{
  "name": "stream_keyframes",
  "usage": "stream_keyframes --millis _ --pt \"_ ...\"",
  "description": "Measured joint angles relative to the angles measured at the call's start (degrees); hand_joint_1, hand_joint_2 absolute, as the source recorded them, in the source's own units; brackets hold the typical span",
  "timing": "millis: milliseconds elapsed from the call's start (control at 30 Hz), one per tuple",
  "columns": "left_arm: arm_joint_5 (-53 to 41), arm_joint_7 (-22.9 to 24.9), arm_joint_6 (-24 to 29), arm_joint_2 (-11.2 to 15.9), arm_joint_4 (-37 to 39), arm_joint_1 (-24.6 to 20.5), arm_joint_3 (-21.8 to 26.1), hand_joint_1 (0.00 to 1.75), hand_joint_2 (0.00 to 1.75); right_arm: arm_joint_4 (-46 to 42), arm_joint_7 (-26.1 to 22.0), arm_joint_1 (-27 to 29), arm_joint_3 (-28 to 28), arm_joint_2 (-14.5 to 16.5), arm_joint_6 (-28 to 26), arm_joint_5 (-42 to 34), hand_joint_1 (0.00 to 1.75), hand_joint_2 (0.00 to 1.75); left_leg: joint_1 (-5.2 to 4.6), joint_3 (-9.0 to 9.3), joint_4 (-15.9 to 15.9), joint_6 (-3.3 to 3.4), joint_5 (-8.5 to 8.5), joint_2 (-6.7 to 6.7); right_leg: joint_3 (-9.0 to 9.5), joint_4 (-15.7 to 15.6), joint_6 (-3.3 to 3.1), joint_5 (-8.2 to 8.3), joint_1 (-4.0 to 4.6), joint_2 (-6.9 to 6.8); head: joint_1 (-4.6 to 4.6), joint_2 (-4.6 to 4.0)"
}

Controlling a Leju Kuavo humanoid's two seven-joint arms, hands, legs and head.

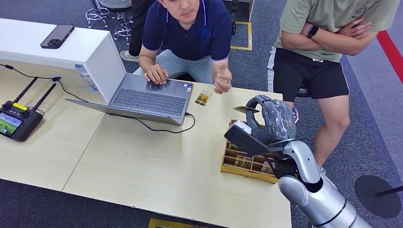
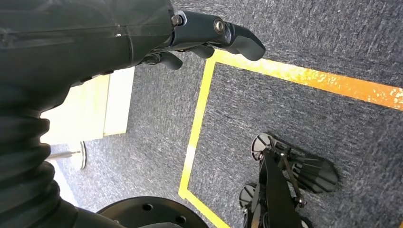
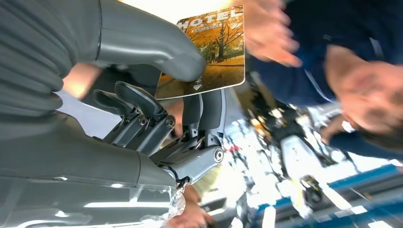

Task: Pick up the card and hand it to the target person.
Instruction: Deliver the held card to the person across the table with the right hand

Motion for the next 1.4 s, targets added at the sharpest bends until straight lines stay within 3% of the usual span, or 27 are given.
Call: stream_keyframes --millis 433,867,1000,1067,1200,1400 --pt "-1.1 0.3 -0.1 0.0 0.0 0.0 -0.2 0.00 1.75 8.1 -2.1 -6.9 4.2 6.8 -1.4 1.6 1.75 1.75 0.00 -0.02 0.0 0.00 0.00 -0.03 -0.01 0.0 0.00 0.00 0.00 -0.03 -0.01 0.00" --pt "-1.8 1.0 -0.3 -0.1 0.0 0.0 -0.4 0.00 1.75 18.6 -2.7 -8.6 7.9 10.8 -5.3 13.1 1.75 1.75 0.00 -0.01 0.0 0.00 0.00 -0.03 -0.01 0.0 0.00 0.00 0.00 -0.04 0.00 0.00" --pt "-2.5 0.7 -0.7 -0.1 0.0 0.0 -1.0 0.00 1.75 20.6 -2.6 -8.5 8.8 11.0 -5.3 15.5 0.00 1.75 0.00 -0.01 0.0 0.00 0.00 -0.03 -0.02 0.0 0.00 0.00 0.00 -0.03 -0.01 0.00" --pt "-2.9 0.5 -0.7 -0.1 0.0 0.0 -1.3 0.00 1.75 21.3 -2.6 -8.5 9.2 11.0 -5.2 15.7 0.00 1.75 0.00 -0.01 0.0 0.00 0.00 -0.02 -0.03 0.0 0.00 0.00 0.00 -0.03 -0.01 0.00" --pt "-2.8 -0.1 -0.1 -0.1 0.0 0.0 -1.6 0.00 0.00 22.2 -2.5 -8.4 9.8 11.0 -5.6 15.1 0.00 1.75 0.00 0.00 0.0 0.00 0.00 -0.02 -0.04 0.0 0.00 0.00 0.00 -0.02 0.00 0.00" --pt "-2.3 -0.2 0.0 -0.1 0.0 0.0 -1.6 0.00 0.00 22.5 -4.3 -7.2 9.2 10.9 -9.2 6.6 0.00 1.75 0.00 0.02 0.0 0.00 0.00 -0.01 -0.03 0.0 0.00 0.00 0.00 -0.01 0.00 0.00"
